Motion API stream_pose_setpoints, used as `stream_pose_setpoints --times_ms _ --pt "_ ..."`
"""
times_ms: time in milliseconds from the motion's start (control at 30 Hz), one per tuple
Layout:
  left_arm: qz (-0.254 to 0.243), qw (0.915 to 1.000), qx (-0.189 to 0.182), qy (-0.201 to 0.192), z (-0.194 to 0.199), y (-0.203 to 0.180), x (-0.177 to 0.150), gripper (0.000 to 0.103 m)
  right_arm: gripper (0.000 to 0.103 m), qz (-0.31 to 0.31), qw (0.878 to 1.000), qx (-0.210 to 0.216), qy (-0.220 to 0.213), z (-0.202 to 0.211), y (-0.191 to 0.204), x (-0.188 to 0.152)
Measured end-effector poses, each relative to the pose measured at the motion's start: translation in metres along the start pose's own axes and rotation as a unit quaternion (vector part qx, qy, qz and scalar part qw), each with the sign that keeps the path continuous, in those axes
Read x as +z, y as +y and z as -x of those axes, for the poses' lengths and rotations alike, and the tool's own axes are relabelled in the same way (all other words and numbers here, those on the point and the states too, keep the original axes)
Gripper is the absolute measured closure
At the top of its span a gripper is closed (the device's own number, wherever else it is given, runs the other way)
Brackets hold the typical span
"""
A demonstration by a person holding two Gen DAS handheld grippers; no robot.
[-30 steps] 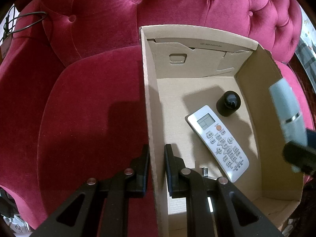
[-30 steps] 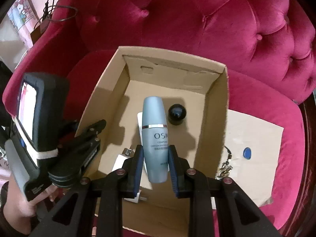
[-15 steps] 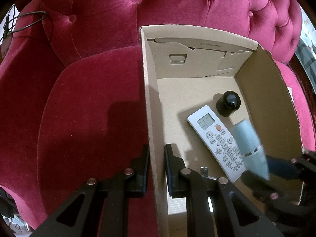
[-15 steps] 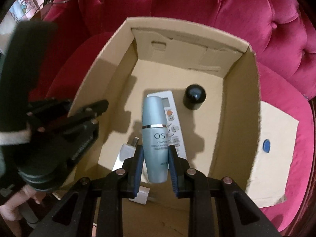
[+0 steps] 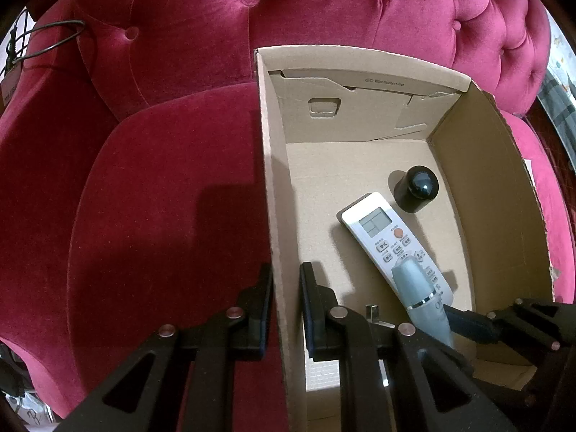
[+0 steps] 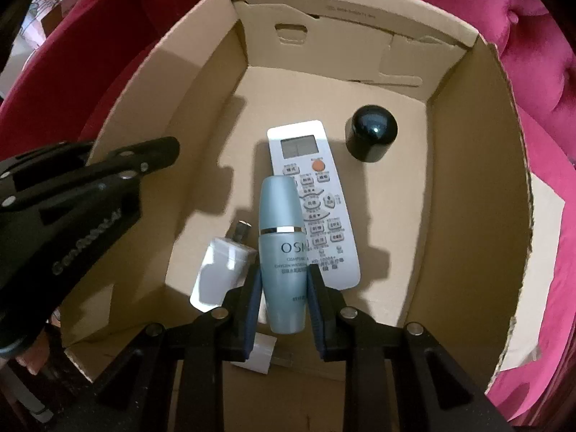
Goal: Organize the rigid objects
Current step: 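Lower the bottle beside the white chargers and open the right gripper, then withdraw the right gripper from the box to the blue key fob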
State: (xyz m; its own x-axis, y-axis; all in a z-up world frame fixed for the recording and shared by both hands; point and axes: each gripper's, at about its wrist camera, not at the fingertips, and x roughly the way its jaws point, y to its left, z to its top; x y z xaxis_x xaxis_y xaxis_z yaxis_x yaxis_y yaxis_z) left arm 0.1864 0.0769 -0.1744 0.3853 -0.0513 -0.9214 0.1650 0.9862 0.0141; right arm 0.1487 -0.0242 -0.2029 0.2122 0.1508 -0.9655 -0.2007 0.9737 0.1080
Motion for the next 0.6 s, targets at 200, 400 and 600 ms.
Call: stream_pose_setpoints --times_ms 200,400,600 --pt "0.0 1.0 0.0 0.0 0.0 0.0 0.001 0.087 0.076 -0.003 1.0 0.006 0.001 -0.001 -0.001 -0.001" --pt "0.0 1.0 0.001 0.0 -0.001 0.0 0.001 0.087 0.065 -0.003 1.0 0.004 -0.008 0.008 -0.003 -0.003" --pt "-0.001 1.0 0.0 0.0 -0.002 0.001 0.001 0.087 0.06 0.0 1.0 -0.007 -0.022 0.018 -0.004 -0.001"
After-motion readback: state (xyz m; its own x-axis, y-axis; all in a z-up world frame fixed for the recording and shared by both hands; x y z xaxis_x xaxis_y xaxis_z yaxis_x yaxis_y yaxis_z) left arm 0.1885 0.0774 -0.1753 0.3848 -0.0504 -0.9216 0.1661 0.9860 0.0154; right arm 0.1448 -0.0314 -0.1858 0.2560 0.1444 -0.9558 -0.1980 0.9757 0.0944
